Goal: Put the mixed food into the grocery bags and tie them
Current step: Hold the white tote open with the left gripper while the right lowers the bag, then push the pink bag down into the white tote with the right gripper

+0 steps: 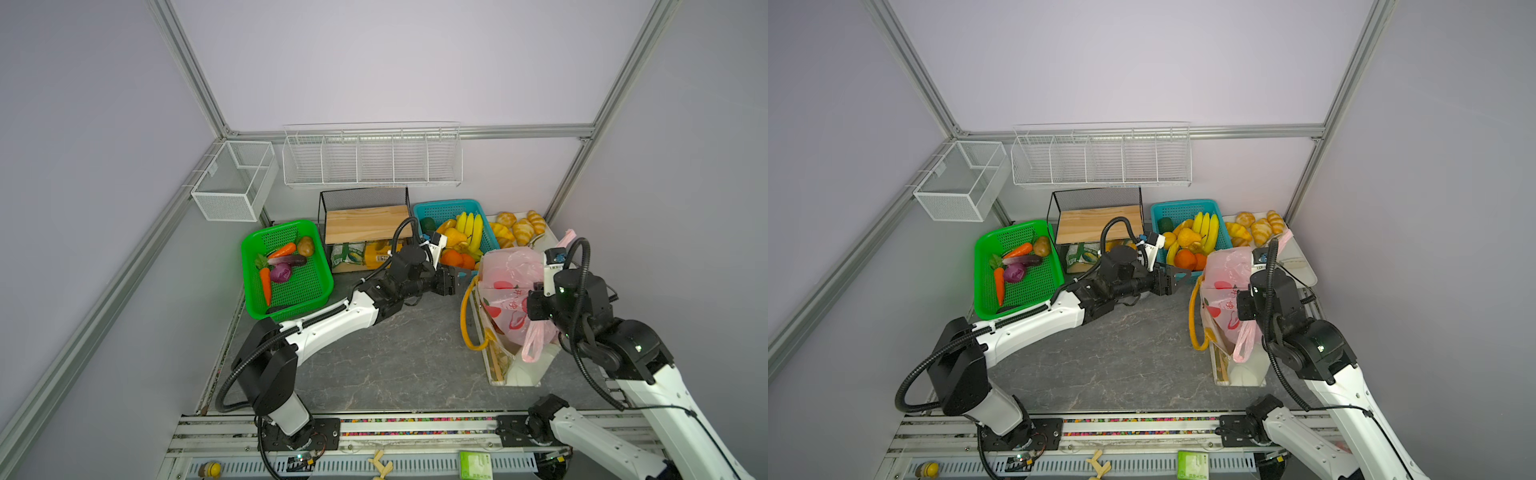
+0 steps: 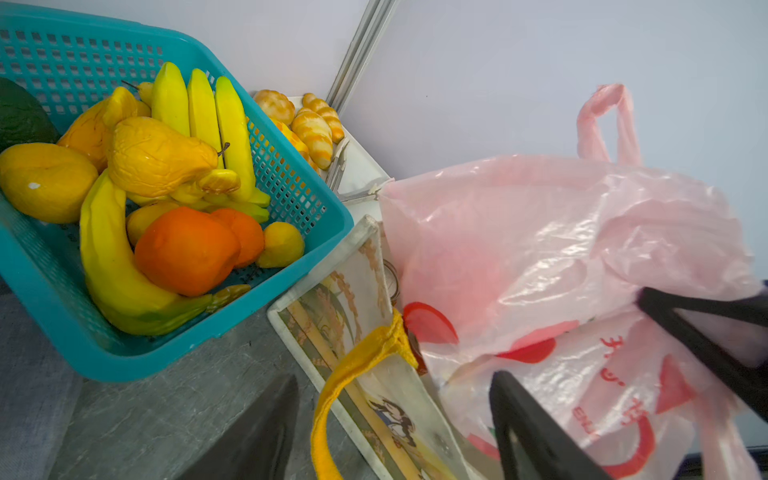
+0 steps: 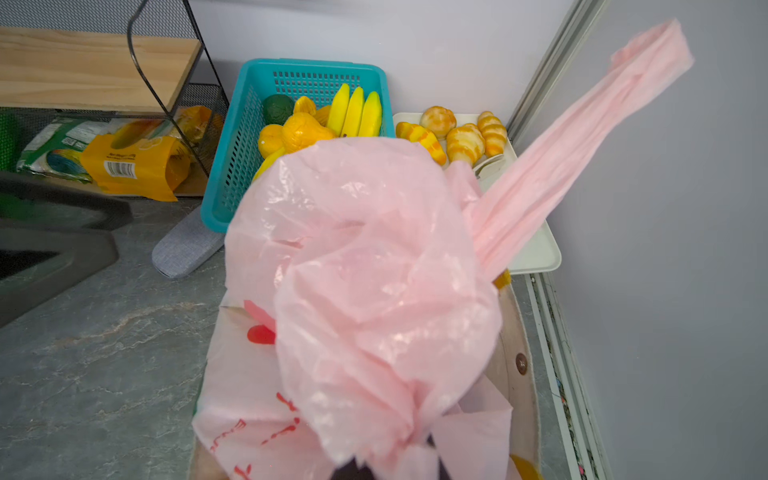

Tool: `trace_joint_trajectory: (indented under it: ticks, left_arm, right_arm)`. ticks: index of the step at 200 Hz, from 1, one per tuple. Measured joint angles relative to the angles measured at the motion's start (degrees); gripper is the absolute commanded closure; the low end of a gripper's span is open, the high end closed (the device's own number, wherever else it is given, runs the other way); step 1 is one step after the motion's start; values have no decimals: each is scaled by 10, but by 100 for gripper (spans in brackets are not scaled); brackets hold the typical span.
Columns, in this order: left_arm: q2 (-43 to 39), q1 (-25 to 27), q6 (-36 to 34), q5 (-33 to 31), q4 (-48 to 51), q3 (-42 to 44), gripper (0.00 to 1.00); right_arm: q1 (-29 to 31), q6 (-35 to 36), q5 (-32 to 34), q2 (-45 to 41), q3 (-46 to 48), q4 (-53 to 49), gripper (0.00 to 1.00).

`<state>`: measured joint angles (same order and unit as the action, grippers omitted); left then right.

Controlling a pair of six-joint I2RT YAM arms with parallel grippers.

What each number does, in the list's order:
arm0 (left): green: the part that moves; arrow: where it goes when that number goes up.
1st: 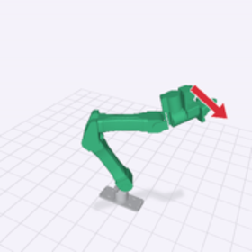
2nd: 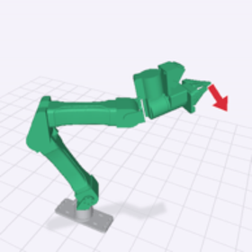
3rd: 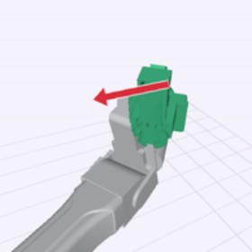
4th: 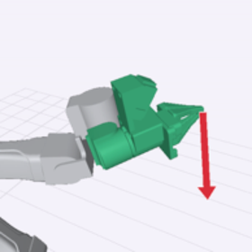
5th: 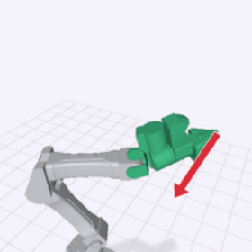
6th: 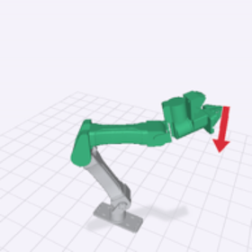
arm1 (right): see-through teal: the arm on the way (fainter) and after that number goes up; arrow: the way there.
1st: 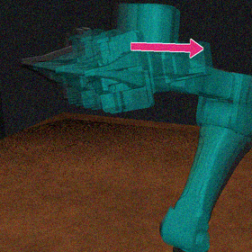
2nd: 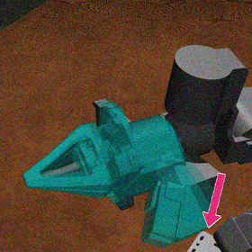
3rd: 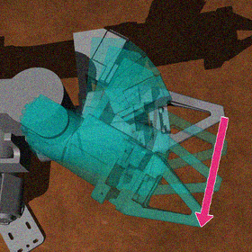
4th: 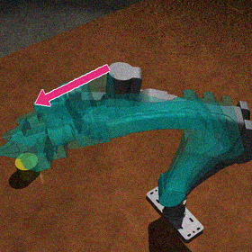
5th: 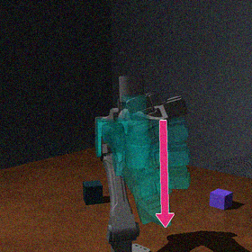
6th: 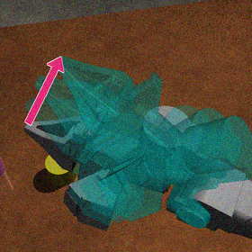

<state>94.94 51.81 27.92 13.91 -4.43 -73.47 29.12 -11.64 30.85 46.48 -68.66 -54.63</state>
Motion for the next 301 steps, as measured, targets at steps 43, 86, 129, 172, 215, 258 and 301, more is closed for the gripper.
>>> trace_joint_trajectory:
  ticks: [43,86,129,172,215,258,301]
  left_arm:
    - [64,6,-28,27,39,-75,35]
    - [127,11,-59,28,90,-157,40]
    - [190,12,-89,18,152,-243,58]
    - [225,14,-91,22,187,-291,84]
    - [225,15,-75,37,187,-292,100]
    - [221,14,-37,57,144,-267,100]
    - [214,14,0,69,104,-245,100]
  right_arm:
    - [-3,-11,14,-1,0,-47,94]
    - [-13,-12,18,8,1,-60,94]
    - [-24,-4,14,23,4,-60,94]
    - [-47,9,-28,49,4,-60,94]
    - [-89,23,-103,94,9,-59,94]
    - [-111,26,-153,132,52,-39,94]
    - [-139,14,-190,141,118,14,93]
